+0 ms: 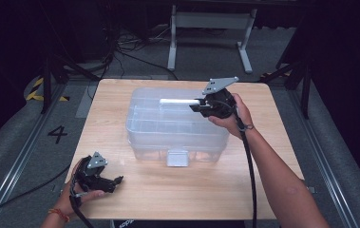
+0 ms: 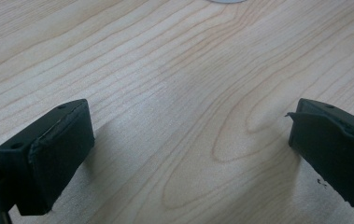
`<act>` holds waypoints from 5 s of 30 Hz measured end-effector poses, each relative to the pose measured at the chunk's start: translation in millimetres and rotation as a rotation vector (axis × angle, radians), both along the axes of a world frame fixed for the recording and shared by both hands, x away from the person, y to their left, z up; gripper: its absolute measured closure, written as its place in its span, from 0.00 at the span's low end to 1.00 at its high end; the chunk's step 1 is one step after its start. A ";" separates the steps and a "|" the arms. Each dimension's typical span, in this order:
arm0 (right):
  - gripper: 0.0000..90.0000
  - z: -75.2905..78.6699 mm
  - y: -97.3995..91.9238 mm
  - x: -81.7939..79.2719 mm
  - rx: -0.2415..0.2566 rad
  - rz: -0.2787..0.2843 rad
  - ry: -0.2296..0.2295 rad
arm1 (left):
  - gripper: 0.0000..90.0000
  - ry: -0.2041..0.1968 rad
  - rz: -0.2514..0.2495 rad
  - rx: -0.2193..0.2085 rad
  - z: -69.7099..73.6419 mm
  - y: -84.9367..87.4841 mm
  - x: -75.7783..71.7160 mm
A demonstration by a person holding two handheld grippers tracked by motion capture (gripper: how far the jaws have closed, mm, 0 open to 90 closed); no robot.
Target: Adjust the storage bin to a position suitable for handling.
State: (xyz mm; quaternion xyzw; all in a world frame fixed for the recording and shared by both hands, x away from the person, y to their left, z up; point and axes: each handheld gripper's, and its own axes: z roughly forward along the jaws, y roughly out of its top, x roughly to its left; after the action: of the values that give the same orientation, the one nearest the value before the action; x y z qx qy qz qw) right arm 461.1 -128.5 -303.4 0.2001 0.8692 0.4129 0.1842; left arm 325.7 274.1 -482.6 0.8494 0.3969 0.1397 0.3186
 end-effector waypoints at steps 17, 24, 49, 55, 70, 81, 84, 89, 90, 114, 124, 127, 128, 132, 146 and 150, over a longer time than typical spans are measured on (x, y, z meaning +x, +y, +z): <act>0.82 10.0 4.1 6.4 -0.048 -0.020 0.038 | 0.38 -0.034 -0.040 0.001 7.4 -0.7 3.5; 0.82 11.6 2.6 9.4 -0.031 -0.021 0.057 | 0.51 -0.082 -0.031 -0.016 21.0 -3.0 3.3; 0.82 26.9 1.1 30.1 -0.003 -0.039 0.138 | 0.95 -0.237 -0.076 -0.114 86.8 -31.8 18.2; 0.82 27.6 -0.1 32.1 0.003 -0.037 0.140 | 0.99 -0.246 -0.065 -0.181 87.3 -36.8 26.5; 0.81 28.5 -0.4 29.9 0.002 -0.050 0.117 | 1.00 -0.274 -0.078 -0.257 82.6 -37.6 38.6; 0.71 32.9 -11.6 13.6 0.013 -0.078 0.041 | 1.00 -0.276 -0.081 -0.235 82.3 -37.7 36.6; 0.67 35.8 -18.4 6.7 0.028 -0.084 0.023 | 1.00 -0.278 -0.080 -0.231 82.5 -37.9 36.4; 0.54 38.0 -44.8 -16.9 0.047 -0.105 -0.042 | 1.00 -0.288 -0.093 -0.202 84.6 -38.8 35.6; 0.51 37.4 -50.1 -21.0 0.058 -0.105 -0.045 | 1.00 -0.287 -0.095 -0.201 84.5 -38.7 35.7; 0.37 -36.8 -128.0 -77.7 0.104 -0.180 -0.040 | 1.00 -0.309 -0.093 -0.193 92.4 -40.5 39.0; 0.38 -63.3 -126.5 -76.9 0.111 -0.179 -0.015 | 1.00 -0.315 -0.077 -0.207 98.4 -41.0 41.8; 0.38 -66.5 -125.5 -77.9 0.087 -0.176 -0.021 | 1.00 -0.321 -0.077 -0.202 100.1 -40.8 41.6; 0.38 -68.2 -125.3 -78.3 0.083 -0.172 -0.021 | 1.00 -0.323 -0.077 -0.207 100.8 -40.9 41.5; 0.37 -73.9 -120.5 -77.7 0.055 -0.175 -0.033 | 1.00 -0.327 -0.084 -0.201 103.4 -41.7 40.7; 0.42 -75.4 -111.2 -65.0 0.095 -0.248 -0.060 | 1.00 -0.319 -0.083 -0.181 106.3 -42.5 41.7; 0.43 -73.7 -111.4 -61.0 0.109 -0.265 -0.073 | 1.00 -0.317 -0.083 -0.182 106.3 -42.3 41.9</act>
State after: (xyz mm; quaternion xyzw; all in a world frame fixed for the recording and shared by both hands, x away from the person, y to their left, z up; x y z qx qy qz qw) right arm 400.1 -239.9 -377.1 0.3076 0.8041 0.4386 0.2575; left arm 367.6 231.8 -376.4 0.8001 0.3176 0.2221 0.4579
